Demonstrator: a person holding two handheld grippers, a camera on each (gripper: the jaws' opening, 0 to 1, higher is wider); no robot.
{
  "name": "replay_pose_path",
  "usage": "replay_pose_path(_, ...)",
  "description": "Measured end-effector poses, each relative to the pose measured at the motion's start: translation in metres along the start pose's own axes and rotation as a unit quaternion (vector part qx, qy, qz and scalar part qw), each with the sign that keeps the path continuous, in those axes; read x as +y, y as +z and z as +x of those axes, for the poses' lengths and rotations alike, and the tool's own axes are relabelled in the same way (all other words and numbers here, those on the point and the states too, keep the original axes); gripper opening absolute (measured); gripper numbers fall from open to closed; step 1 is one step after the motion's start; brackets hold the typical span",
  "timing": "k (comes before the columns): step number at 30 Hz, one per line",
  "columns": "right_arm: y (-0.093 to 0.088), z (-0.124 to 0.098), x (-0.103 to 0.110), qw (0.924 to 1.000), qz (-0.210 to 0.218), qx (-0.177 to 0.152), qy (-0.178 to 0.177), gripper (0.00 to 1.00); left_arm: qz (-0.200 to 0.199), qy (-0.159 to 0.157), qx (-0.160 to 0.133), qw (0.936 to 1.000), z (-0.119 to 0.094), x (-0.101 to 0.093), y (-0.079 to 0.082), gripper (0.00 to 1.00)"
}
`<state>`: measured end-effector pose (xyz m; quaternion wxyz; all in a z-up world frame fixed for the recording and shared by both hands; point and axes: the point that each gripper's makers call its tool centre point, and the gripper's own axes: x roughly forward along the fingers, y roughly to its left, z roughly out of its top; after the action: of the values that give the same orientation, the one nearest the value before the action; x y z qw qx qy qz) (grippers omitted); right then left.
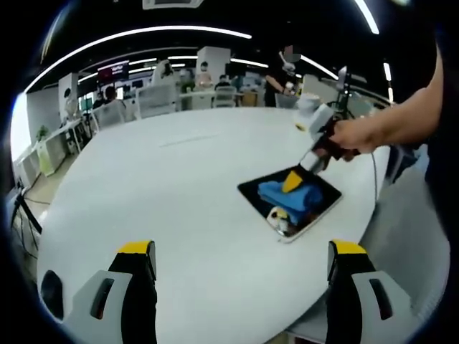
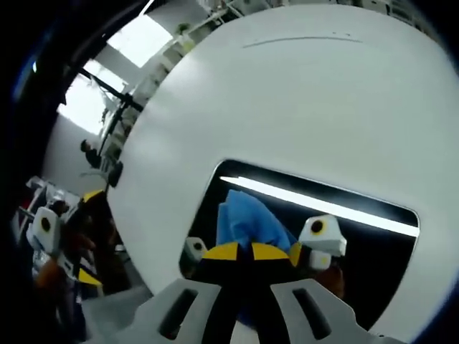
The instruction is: Wipe the mirror surface with the cleaning cloth until all visible marks leave the cleaned area.
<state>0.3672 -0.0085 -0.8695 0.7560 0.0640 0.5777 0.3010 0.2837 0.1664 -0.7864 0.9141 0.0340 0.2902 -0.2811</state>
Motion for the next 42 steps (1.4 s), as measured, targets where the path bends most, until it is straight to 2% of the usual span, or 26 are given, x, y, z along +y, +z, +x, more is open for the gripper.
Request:
replay_pose_path(21,-0.014,-0.026,-0.045,0.9997,0.012,-0.016,-0.018,0.0,-0.002,-0.009,-0.005,0.9999,0.002,0.004,0.003,1.0)
replay_pose_path(42,-0.03,-0.055,-0.081,0.9991,0.023,-0.015,-0.032,0.0,-0.003,-0.008,-0.007,0.9999,0.005,-0.005,0.008,1.0)
